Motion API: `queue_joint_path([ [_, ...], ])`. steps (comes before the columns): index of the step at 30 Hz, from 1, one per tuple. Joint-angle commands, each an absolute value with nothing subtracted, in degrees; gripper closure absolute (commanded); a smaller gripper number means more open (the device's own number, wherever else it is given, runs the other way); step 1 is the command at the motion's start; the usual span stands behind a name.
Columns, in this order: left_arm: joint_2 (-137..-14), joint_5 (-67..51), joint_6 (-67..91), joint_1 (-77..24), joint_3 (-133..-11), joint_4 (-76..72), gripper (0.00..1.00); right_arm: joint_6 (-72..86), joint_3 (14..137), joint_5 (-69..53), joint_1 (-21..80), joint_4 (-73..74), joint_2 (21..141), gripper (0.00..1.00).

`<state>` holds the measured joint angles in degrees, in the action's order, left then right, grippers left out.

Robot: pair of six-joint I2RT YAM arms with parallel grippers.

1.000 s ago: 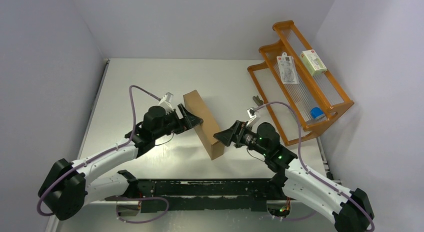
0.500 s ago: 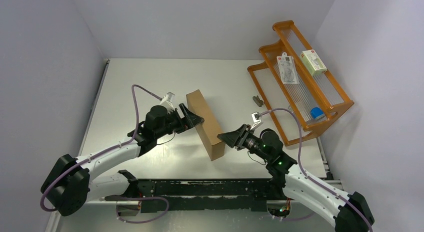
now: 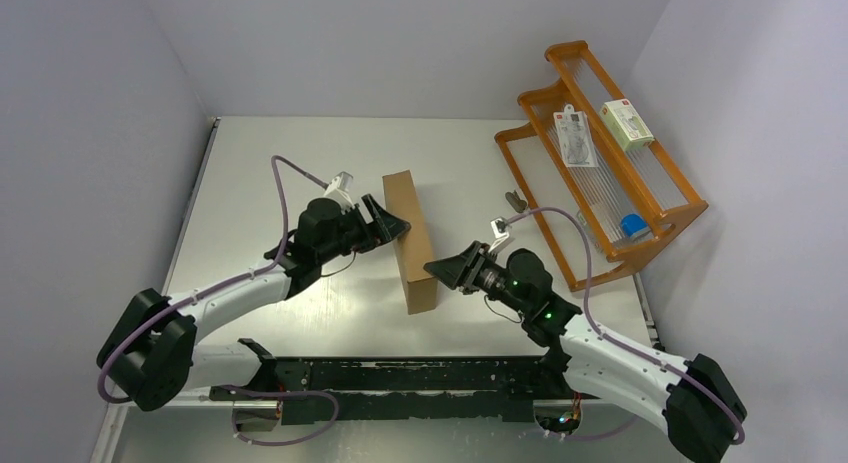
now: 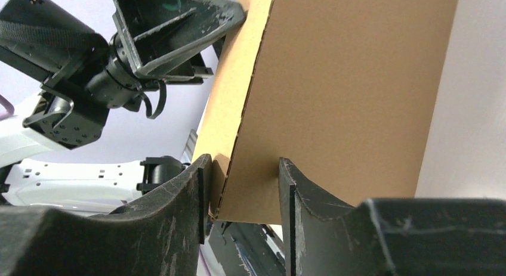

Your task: Fold the paper box

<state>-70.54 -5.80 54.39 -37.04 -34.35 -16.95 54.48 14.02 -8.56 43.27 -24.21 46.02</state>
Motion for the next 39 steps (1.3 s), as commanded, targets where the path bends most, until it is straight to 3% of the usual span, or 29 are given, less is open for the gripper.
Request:
queue_joint_path([
  [1, -74.58, -5.64, 49.23, -34.27, -35.28, -12.56, 0.22, 51.29, 16.14, -10.00, 46.13, -16.49, 49.72, 0.77],
  [4, -75.82, -7.19, 47.50, -31.71, -36.05, -12.12, 0.25, 50.80, 18.81, -8.86, 46.12, -16.11, 50.34, 0.72],
  [12, -79.10, -12.84, 42.38, -27.99, -39.39, -10.75, 0.28, 47.32, 28.32, -1.16, 43.37, -12.14, 51.20, 0.33],
  [16, -80.16, -14.08, 41.69, -27.71, -40.11, -10.85, 0.28, 44.87, 34.27, -2.22, 38.85, -13.46, 57.13, 0.20],
  [28, -82.90, -18.54, 40.18, -27.60, -41.34, -12.55, 0.29, 48.36, 53.31, -9.57, 30.95, -25.45, 88.33, 0.18],
  [39, -84.98, -21.90, 39.01, -27.60, -42.05, -13.36, 0.29, 55.76, 60.95, -6.88, 29.55, -30.86, 102.29, 0.23],
])
